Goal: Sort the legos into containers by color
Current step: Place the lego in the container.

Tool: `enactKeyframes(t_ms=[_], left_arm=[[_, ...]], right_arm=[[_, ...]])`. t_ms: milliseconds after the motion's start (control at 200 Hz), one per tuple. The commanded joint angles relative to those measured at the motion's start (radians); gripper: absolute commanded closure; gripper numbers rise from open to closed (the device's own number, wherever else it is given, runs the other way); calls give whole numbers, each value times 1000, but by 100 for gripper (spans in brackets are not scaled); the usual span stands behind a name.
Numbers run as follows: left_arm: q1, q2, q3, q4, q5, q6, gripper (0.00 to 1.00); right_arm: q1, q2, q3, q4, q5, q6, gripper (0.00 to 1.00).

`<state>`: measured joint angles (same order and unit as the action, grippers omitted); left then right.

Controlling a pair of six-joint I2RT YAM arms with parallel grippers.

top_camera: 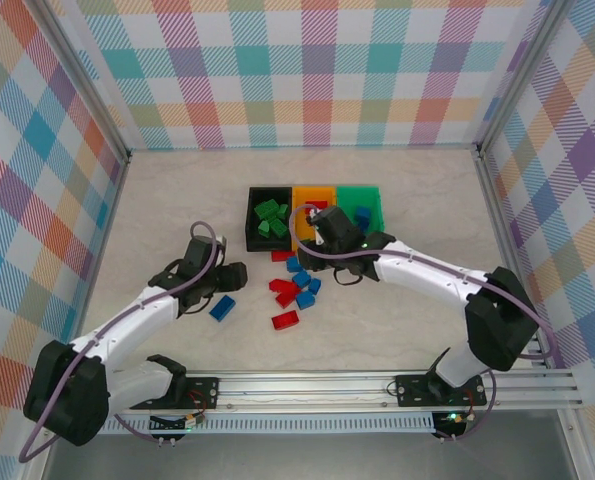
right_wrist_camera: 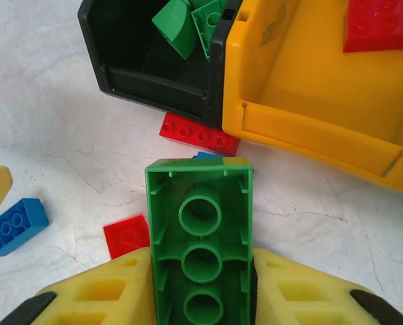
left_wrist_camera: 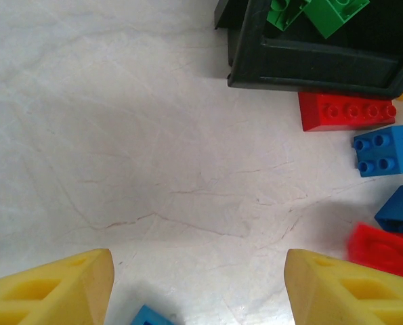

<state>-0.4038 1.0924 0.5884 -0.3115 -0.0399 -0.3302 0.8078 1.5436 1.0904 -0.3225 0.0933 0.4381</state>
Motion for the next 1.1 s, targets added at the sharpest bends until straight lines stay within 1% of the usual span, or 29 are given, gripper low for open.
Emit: enactKeyframes(t_ms=[0,105,180,310,445,490,550,615,670,695,730,815,970,1095], left_arm=[[2,-57,-26,-53,-20,-27,33],[2,-72,-31,-72,-26,-44,33],[2,-52,-23,-86,-26,-55,33],[2,3,13,-135,-31,-71,33],[2,-3,4,-143,3,-99,33],[2,2,8,-159,15,-108,32],[2,11,11,-176,28,-121,32],[2,18,8,-183,55,-124,31],[2,22,12,-198,64,-133,30],[2,23,16,-211,66,-136,27],[2,22,20,-226,69,-141,26],[2,21,30,-260,57,-156,18],[2,34,74,-345,38,-171,17],[2,99,120,-413,39,-179,17]], right_arm=[[-4,40,26,5,-21,-30,64],[-4,89,92,10,-49,-42,63],[-5,143,156,16,-59,-53,63],[-10,286,329,-2,-85,-71,62],[-31,433,527,-55,-88,-84,60],[-44,474,588,-75,-93,-86,57],[-62,520,662,-107,-93,-87,48],[-76,549,710,-135,-109,-91,40],[-80,544,706,-129,-124,-95,37],[-79,536,698,-124,-130,-98,36],[-79,523,680,-118,-142,-100,36],[-79,471,605,-85,-167,-103,35],[-78,353,440,-46,-159,-117,34],[-79,241,302,-20,-131,-127,34]])
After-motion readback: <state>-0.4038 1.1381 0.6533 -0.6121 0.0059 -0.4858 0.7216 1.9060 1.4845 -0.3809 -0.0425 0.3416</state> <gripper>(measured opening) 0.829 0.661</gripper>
